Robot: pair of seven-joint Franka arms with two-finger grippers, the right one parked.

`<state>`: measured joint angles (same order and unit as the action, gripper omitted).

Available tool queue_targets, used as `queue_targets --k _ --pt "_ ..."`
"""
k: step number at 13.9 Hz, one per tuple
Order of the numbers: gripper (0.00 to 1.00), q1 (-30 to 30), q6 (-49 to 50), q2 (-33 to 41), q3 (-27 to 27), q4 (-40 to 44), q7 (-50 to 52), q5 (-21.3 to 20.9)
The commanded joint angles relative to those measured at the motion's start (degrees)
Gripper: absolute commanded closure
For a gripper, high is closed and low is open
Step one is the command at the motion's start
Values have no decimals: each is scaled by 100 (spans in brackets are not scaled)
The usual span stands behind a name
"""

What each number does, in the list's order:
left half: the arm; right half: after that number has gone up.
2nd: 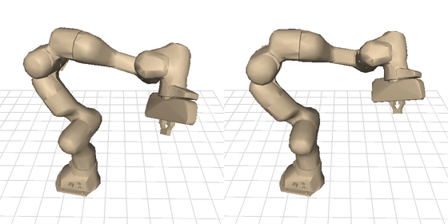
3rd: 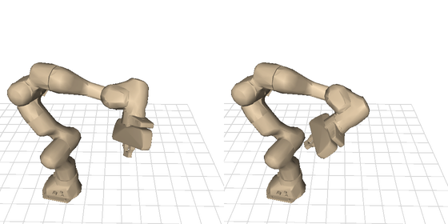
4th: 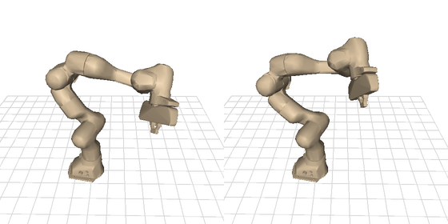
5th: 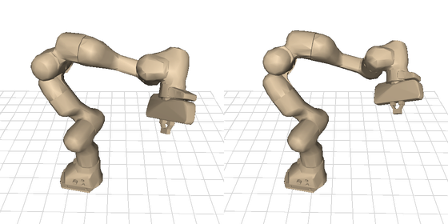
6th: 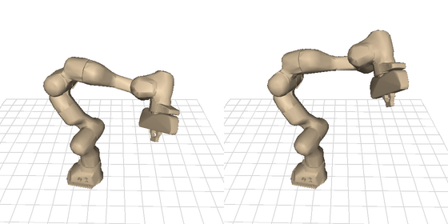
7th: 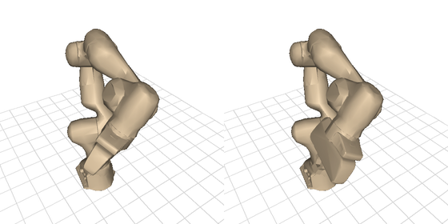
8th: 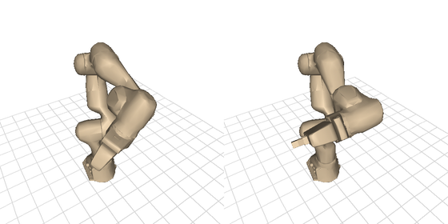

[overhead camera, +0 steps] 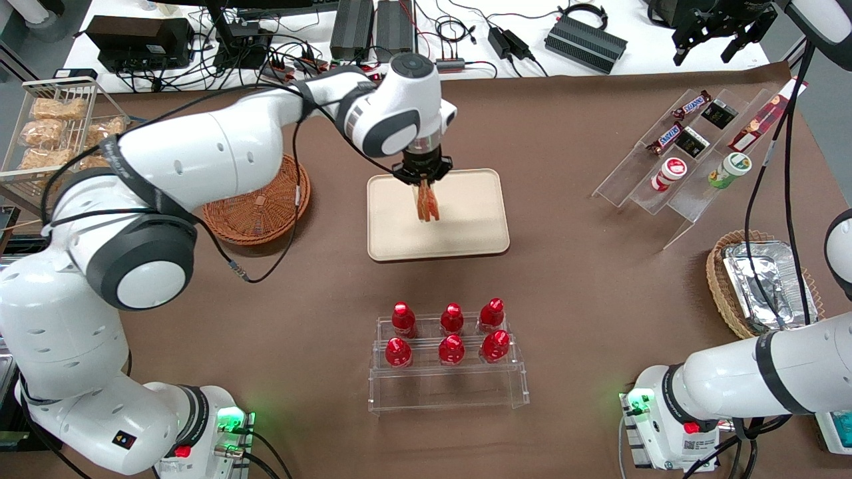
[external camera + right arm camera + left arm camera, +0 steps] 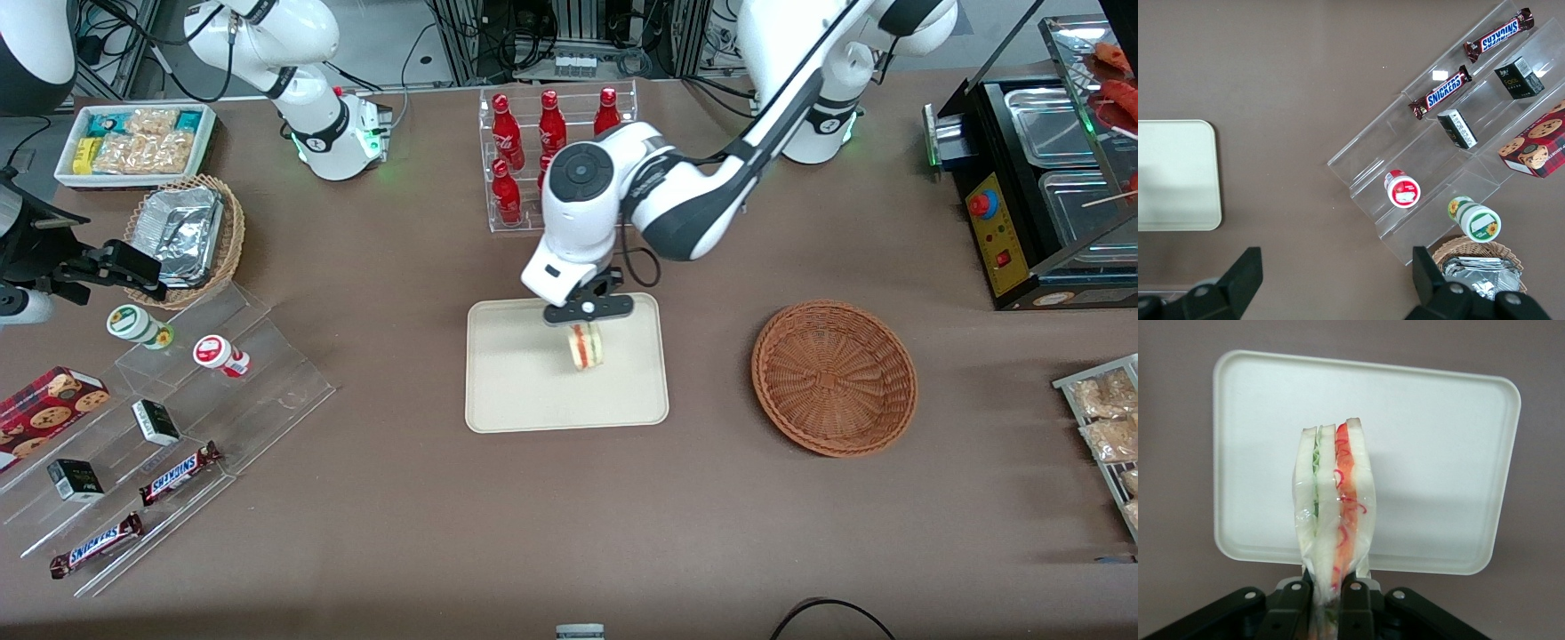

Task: Place sandwich from basket to tray
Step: 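Lower the sandwich onto the tray and open the left gripper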

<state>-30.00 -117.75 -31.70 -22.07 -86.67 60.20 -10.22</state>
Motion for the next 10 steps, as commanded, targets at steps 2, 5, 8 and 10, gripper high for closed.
queue_targets --k 2,5,8,10 --pt "100 -173 -292 -345 36 212 115 -331" --pt "100 -199 -415 -608 36 204 133 -761" --pt "100 -217 -757 -864 36 186 133 -841" --pt "100 -217 -811 -987 36 177 133 -894"
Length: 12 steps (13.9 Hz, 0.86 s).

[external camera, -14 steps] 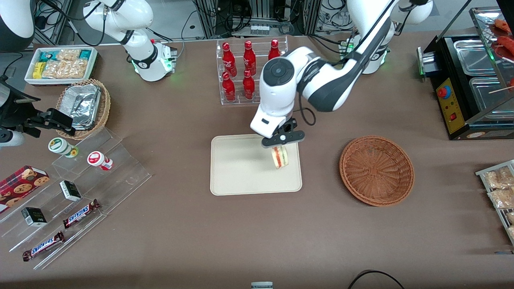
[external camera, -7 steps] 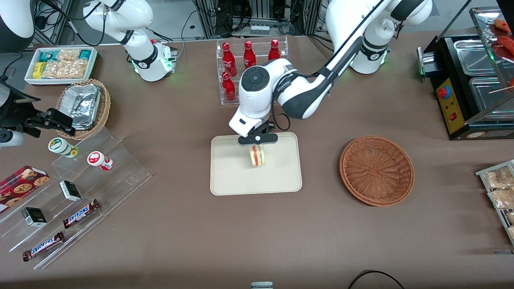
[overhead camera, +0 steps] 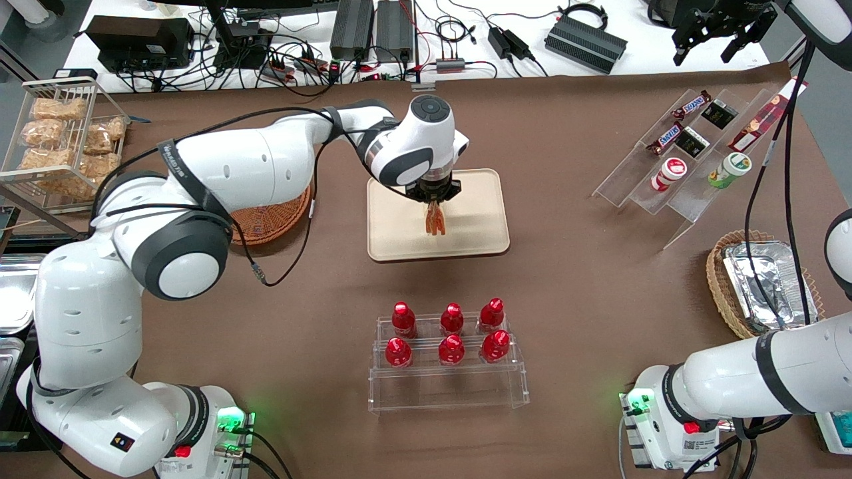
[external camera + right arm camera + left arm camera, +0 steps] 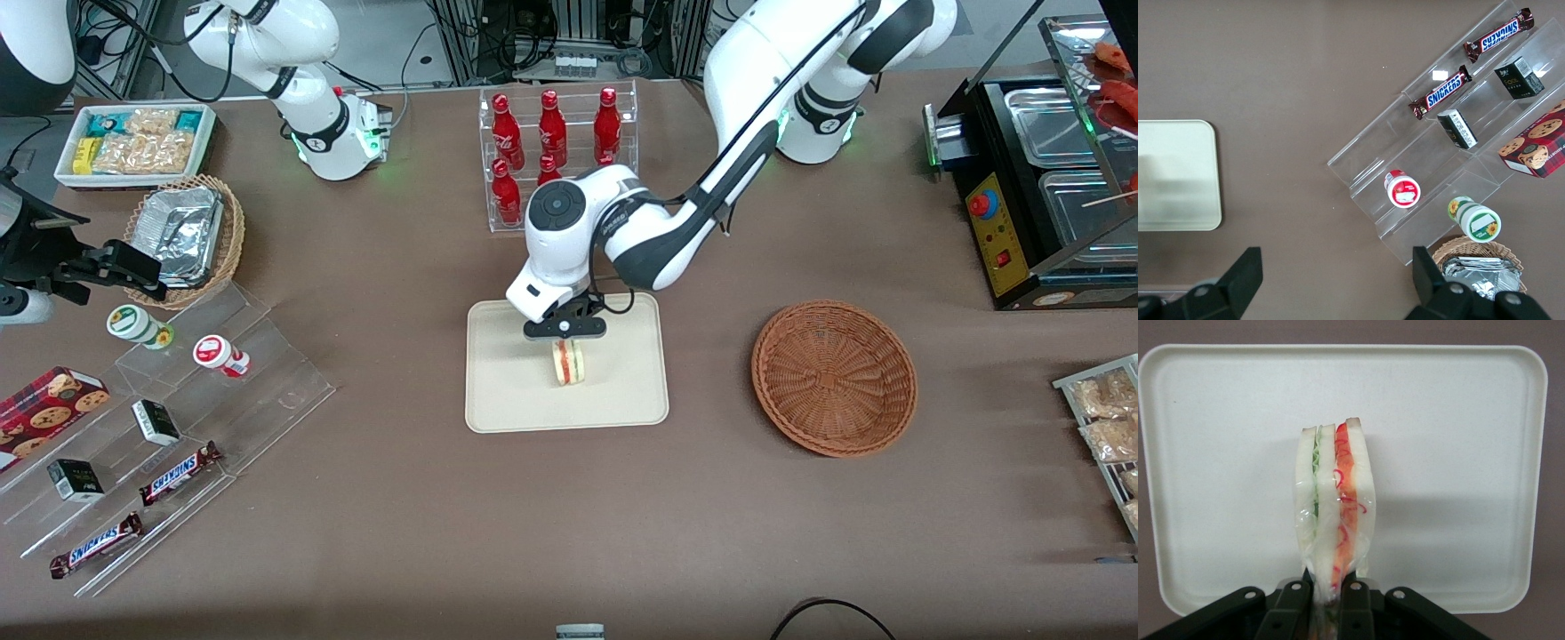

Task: Place sandwich from basket to tray
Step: 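Lower the sandwich onto the tray and open the left gripper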

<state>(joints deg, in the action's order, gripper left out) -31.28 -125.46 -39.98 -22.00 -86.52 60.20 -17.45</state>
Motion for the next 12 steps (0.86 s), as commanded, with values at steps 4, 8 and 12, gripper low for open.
queue_targets --k 4,8,12 --pt "88 -98 -58 -334 29 162 132 -374" --pt "0 -80 -49 -335 21 162 96 -356" --pt "0 -45 30 -90 20 171 141 -295"
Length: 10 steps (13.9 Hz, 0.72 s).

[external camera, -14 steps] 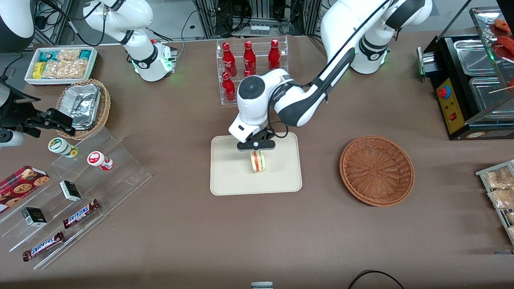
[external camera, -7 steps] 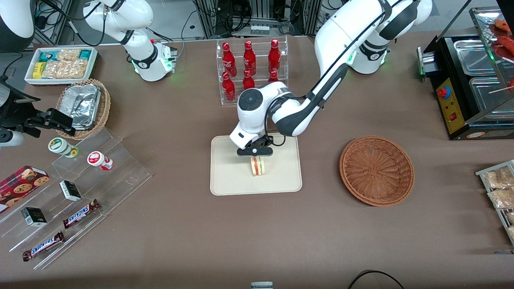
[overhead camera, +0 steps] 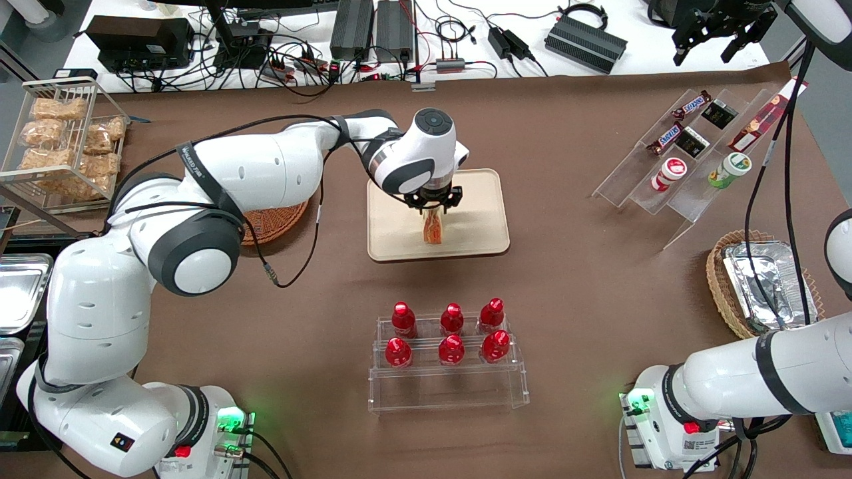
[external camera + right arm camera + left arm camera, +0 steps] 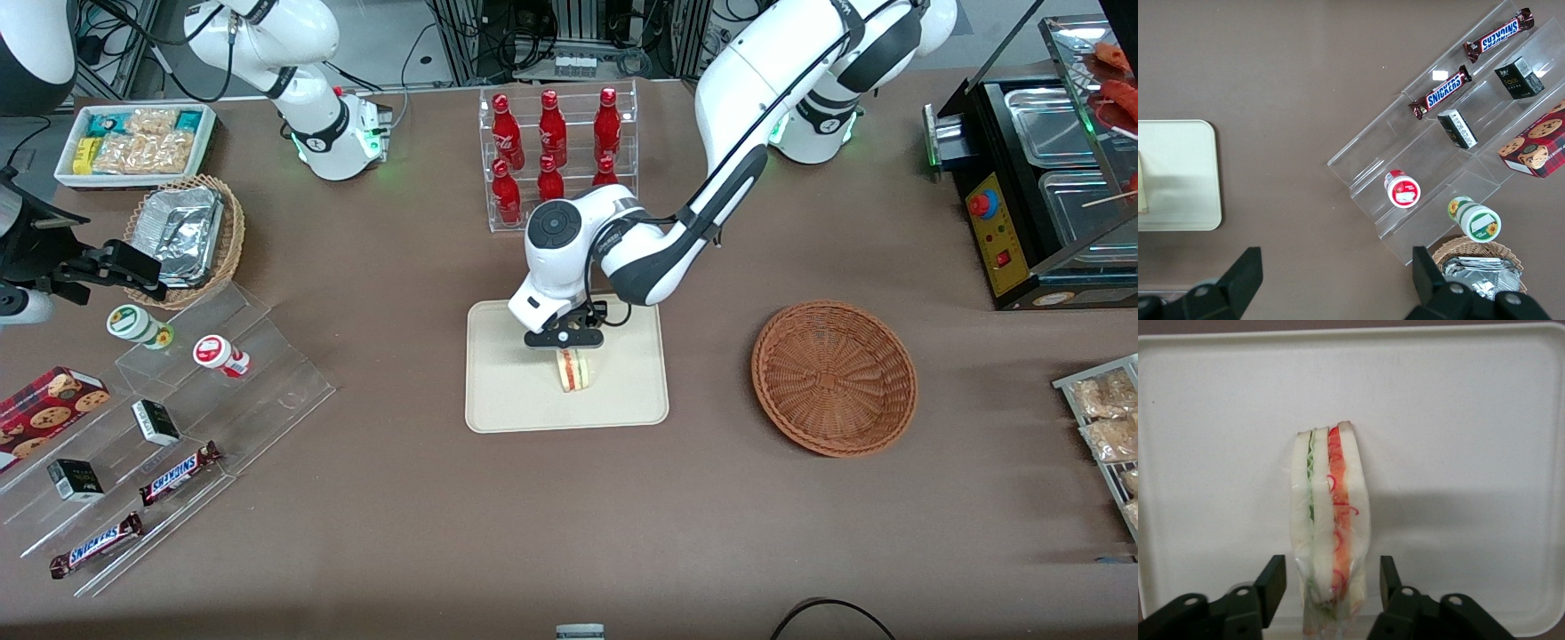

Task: Place sandwich from basket to tray
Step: 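Lower the sandwich onto the tray and open the left gripper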

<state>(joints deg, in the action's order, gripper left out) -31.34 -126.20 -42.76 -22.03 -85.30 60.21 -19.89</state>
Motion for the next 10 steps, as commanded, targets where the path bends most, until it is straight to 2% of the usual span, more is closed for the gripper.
queue_targets --k 1,3,5,10 --pt "0 -31 200 329 23 48 140 -50" --pt "0 -4 507 680 15 57 131 -15" --pt "0 13 797 1031 49 57 123 291" --pt "0 750 1729 1990 67 13 26 521"
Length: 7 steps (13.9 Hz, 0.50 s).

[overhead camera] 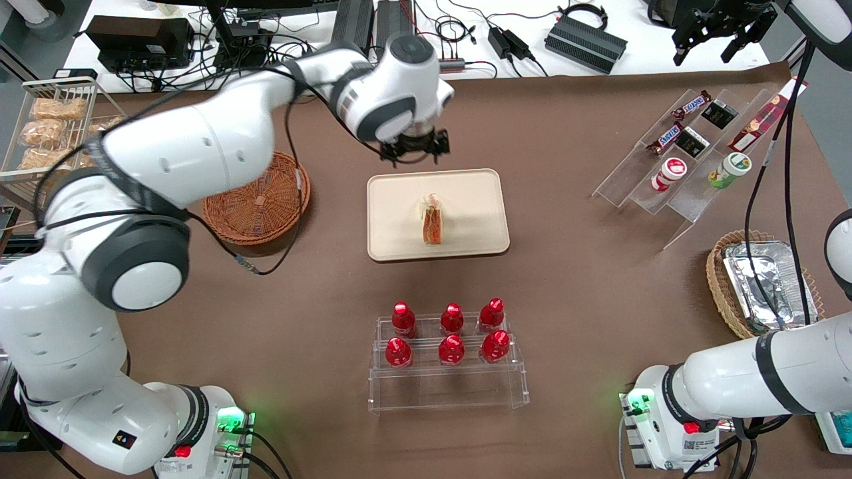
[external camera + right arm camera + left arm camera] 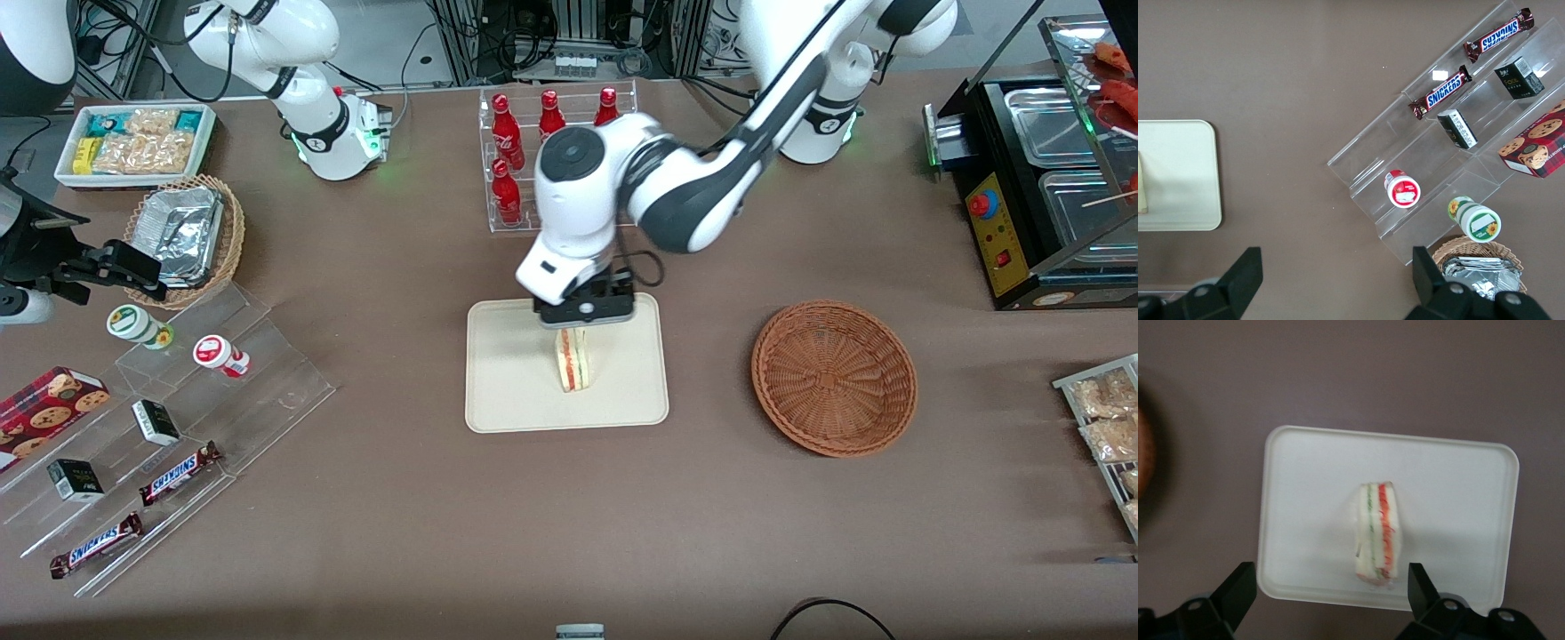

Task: Place sandwich from basket to tray

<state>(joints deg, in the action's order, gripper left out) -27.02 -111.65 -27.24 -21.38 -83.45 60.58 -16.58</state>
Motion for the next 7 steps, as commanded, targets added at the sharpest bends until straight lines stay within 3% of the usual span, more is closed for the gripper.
queue_targets --k 1,7 --pt "0 529 458 595 3 -181 -98 234" --pt "0 1715 1452 1413 3 -198 -2020 831"
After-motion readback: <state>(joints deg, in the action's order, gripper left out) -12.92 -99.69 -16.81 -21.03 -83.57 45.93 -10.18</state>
